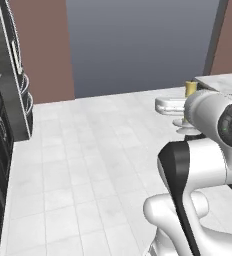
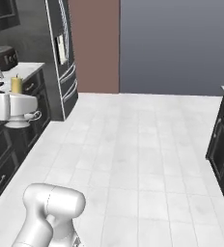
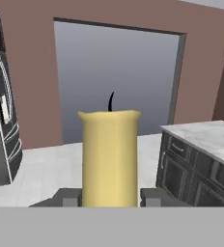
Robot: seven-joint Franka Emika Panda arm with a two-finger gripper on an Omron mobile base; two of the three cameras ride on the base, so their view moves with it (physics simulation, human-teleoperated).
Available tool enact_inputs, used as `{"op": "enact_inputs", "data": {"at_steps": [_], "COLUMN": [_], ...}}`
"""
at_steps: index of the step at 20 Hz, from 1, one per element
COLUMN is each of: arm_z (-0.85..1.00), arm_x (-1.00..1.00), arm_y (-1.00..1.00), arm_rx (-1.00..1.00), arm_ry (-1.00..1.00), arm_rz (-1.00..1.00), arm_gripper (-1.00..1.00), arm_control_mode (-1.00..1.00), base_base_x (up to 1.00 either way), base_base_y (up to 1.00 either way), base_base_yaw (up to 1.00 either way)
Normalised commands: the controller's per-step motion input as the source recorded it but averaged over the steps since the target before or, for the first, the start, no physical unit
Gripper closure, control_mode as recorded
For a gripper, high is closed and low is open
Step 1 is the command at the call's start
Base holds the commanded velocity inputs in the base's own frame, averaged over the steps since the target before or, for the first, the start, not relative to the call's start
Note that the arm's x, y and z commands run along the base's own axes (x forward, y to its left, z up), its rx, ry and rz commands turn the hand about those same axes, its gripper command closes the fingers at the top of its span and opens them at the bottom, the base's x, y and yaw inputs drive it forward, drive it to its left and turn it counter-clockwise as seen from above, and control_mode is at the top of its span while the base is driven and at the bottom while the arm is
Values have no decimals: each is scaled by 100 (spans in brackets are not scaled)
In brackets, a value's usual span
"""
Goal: Get the candle and the liquor from the cabinet and move them to the dining counter.
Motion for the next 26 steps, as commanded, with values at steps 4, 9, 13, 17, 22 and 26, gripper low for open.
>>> {"op": "enact_inputs", "data": {"at_steps": [4,9,13,17,22,26], "arm_z": [0,0,0,0,0,0], "arm_x": [0,0,0,0,0,0], "arm_y": [0,0,0,0,0,0], "arm_rx": [0,0,0,0,0,0], "arm_ry": [0,0,0,0,0,0], "arm_rz": [0,0,0,0,0,0], "arm_gripper": [100,100,100,100,100,100], "arm_control_mode": [100,100,100,100,100,100], "base_base_x": [-85,-91,-92,-89,-85,-69], "base_base_y": [6,5,1,0,0,-6], "base_base_yaw": [-26,-19,-17,-15,-9,0]}}
